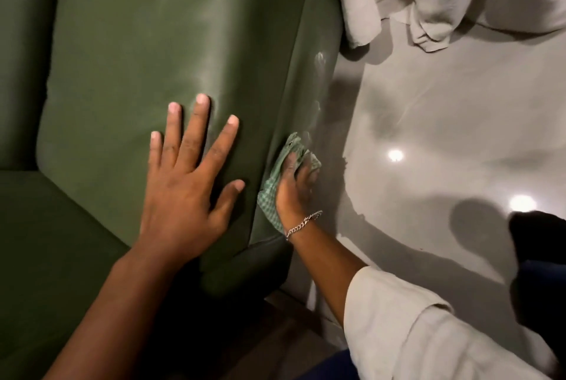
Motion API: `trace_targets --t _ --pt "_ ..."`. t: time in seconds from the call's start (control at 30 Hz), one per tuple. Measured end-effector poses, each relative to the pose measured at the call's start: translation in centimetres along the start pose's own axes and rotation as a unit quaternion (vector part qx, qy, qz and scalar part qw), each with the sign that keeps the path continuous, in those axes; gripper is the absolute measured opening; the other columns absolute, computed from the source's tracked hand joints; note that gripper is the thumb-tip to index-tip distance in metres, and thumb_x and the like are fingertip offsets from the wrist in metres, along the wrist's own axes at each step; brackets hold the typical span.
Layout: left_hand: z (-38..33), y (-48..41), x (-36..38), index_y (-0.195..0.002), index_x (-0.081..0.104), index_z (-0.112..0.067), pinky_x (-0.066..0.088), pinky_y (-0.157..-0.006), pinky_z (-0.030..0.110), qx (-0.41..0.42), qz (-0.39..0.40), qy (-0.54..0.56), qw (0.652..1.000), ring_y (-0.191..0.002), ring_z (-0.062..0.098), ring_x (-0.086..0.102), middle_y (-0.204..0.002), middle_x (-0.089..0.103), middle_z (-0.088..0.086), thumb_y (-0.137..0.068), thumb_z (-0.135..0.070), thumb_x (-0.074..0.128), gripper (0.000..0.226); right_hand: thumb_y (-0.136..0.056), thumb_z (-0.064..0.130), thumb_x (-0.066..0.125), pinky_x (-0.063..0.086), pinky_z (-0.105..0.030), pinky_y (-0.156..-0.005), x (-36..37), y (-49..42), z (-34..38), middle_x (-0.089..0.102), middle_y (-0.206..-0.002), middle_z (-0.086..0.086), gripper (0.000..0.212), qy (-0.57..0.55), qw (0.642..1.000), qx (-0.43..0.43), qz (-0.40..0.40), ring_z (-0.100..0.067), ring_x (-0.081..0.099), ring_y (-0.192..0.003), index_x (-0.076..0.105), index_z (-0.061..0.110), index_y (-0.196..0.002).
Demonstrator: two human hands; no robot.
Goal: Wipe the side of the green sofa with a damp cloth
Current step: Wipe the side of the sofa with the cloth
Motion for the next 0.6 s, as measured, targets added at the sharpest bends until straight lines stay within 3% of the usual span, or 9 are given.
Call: trace_targets --t 0.13,0.27,0.33,0.47,0.6 --pt "0.0 -1.4 0.2 -0.155 0.012 -0.036 0.004 -0.122 0.061 -0.002 -0.016 -0.046 0.999 -0.154 0.033 -0.01 -0.168 -0.005 0.007 -0.089 -0.056 0.045 0.077 -0.1 0.049 0.026 0.01 -0.058 -0.122 0.1 1.6 -2.0 0.001 -0.166 -0.008 0.062 0.128 0.988 -0.084 -0.011 -0.025 0.002 -0.154 0.008 0.022 -0.154" --pt "-0.1 -1.3 0.4 -0.155 0.01 -0.034 0.005 -0.121 0.062 0.006 -0.028 -0.063 0.998 -0.154 0.035 -0.009 -0.167 -0.005 0.009 -0.088 -0.062 0.041 0.079 -0.092 0.053 0.021 0.005 -0.054 -0.124 0.9 3.0 -1.7 0.0 -0.166 -0.01 0.071 0.096 0.986 -0.134 -0.032 -0.029 0.0 -0.153 -0.009 0.022 -0.149" --pt "-0.1 -1.5 0.6 -0.156 0.009 -0.033 0.005 -0.121 0.063 0.016 -0.038 -0.072 0.997 -0.153 0.036 -0.009 -0.167 -0.005 0.012 -0.088 -0.063 0.04 0.081 -0.091 0.054 0.018 0.004 -0.05 -0.121 1.4 2.5 0.1 0.002 -0.166 -0.012 0.072 0.127 0.972 -0.195 -0.039 -0.032 0.003 -0.153 -0.003 0.022 -0.152" --pt "0.0 -2.6 0.5 -0.156 0.007 -0.03 0.006 -0.12 0.064 0.031 -0.043 -0.109 0.993 -0.152 0.042 -0.006 -0.166 -0.002 0.018 -0.088 -0.064 0.04 0.083 -0.092 0.045 0.028 0.018 -0.054 -0.122 0.5 1.7 -0.3 0.014 -0.163 -0.018 0.07 0.134 0.956 -0.256 -0.057 -0.035 0.014 -0.151 0.015 0.013 -0.152" --pt "-0.4 -3.5 0.2 -0.156 0.007 -0.028 0.008 -0.119 0.064 0.046 -0.038 -0.137 0.989 -0.152 0.043 -0.005 -0.166 0.0 0.018 -0.088 -0.063 0.039 0.083 -0.093 0.042 0.026 0.021 -0.062 -0.118 0.5 3.0 -2.4 0.008 -0.163 -0.019 0.069 0.133 0.959 -0.246 -0.044 -0.038 0.01 -0.151 0.003 0.014 -0.152"
Point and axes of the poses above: each hand's wrist, its own y-axis away from the middle knuckle, its own x-axis out of the palm, z = x × y, the point moved 7 cm from there along -y, towards the middle knuckle
